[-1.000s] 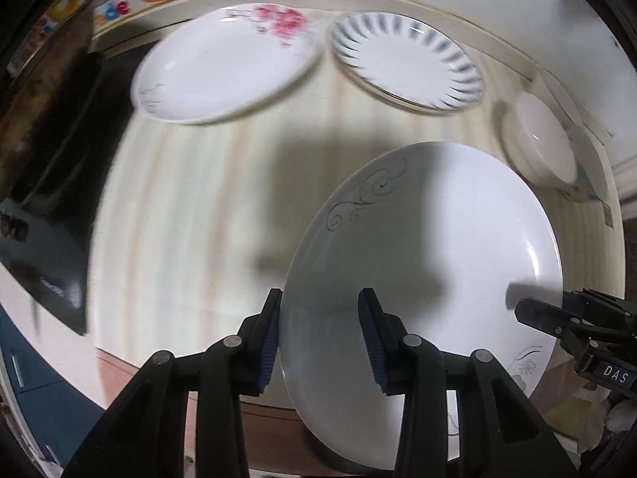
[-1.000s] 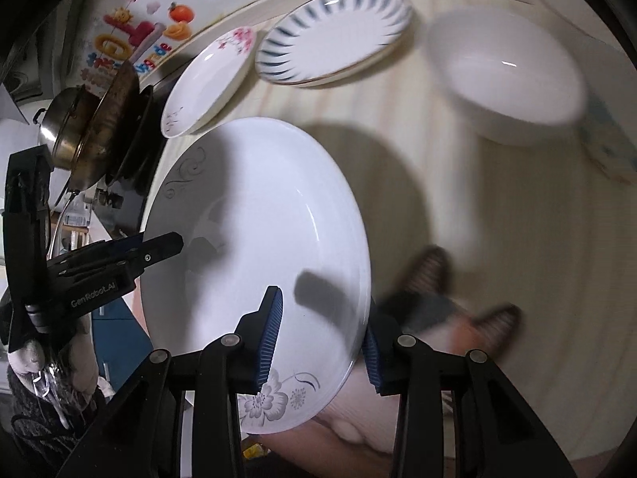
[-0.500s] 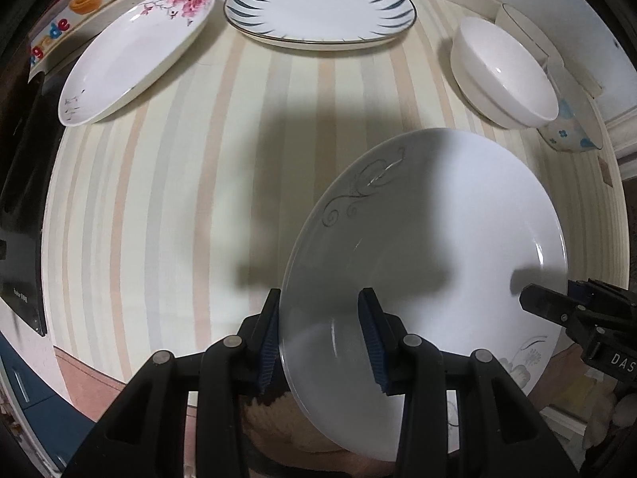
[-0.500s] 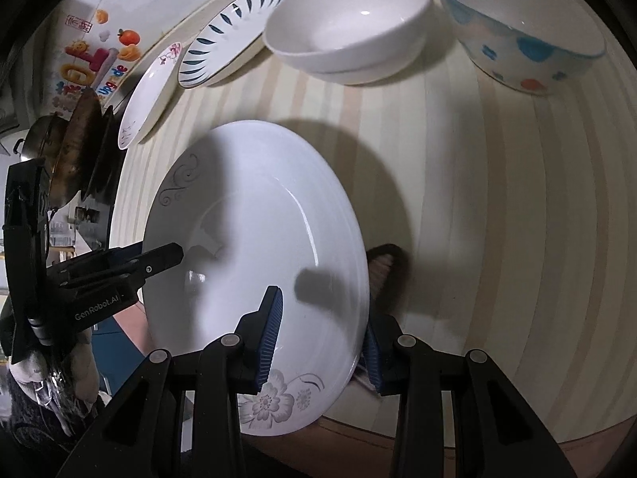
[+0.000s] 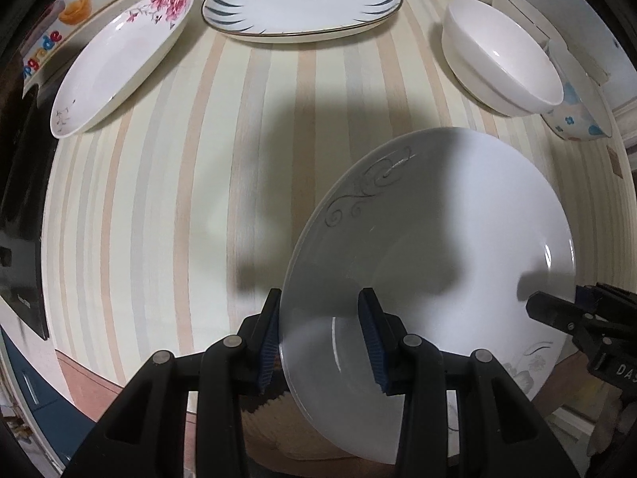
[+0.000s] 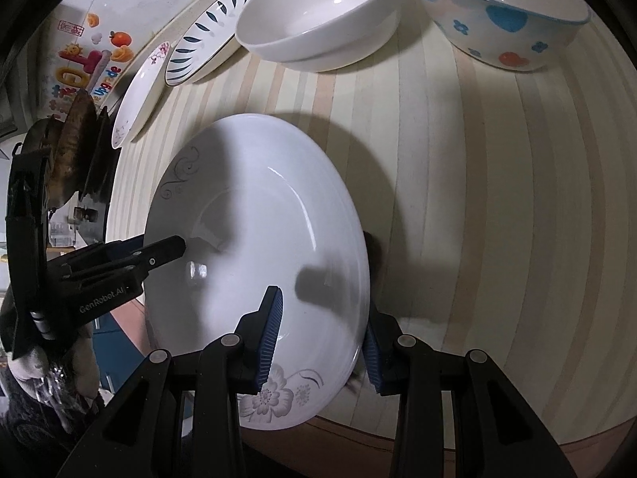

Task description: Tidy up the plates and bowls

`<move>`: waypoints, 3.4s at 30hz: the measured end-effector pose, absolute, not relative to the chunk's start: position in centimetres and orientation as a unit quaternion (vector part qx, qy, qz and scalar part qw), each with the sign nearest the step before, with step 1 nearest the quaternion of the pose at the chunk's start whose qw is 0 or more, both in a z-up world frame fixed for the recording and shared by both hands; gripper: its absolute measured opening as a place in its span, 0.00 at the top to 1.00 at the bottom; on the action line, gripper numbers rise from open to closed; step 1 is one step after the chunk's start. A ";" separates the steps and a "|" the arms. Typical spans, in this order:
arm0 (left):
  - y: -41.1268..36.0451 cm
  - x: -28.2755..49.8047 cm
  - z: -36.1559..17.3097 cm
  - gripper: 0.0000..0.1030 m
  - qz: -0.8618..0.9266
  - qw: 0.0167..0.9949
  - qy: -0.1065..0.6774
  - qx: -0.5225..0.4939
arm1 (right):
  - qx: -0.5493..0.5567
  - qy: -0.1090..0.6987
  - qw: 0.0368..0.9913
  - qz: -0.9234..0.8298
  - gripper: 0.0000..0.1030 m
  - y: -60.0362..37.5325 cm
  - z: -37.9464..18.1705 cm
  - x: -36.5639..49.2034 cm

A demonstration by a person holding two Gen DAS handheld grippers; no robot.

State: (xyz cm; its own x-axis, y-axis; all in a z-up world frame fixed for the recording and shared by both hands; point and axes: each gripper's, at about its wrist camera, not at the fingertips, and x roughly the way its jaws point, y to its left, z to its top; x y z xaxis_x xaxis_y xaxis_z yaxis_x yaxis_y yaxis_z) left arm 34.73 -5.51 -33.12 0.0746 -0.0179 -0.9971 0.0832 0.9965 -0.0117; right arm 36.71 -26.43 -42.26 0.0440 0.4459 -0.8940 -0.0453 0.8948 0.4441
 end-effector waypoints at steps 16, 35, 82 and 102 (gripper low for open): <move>6.2 38.7 -23.8 0.60 0.043 0.805 0.589 -0.051 | 0.142 0.600 0.768 0.175 0.44 -24.1 -30.3 40.6; 20.5 49.5 -33.3 0.60 0.106 0.755 0.626 -0.164 | -0.010 0.612 0.746 0.263 0.64 7.7 -40.8 70.6; -0.6 35.0 -24.2 0.64 -0.061 0.790 0.610 0.008 | 0.125 0.586 0.777 0.192 0.72 -24.2 -33.0 36.1; -4.9 34.0 -29.3 0.64 -0.068 0.753 0.650 0.080 | 0.150 0.617 0.755 0.164 0.72 -27.1 -37.8 33.4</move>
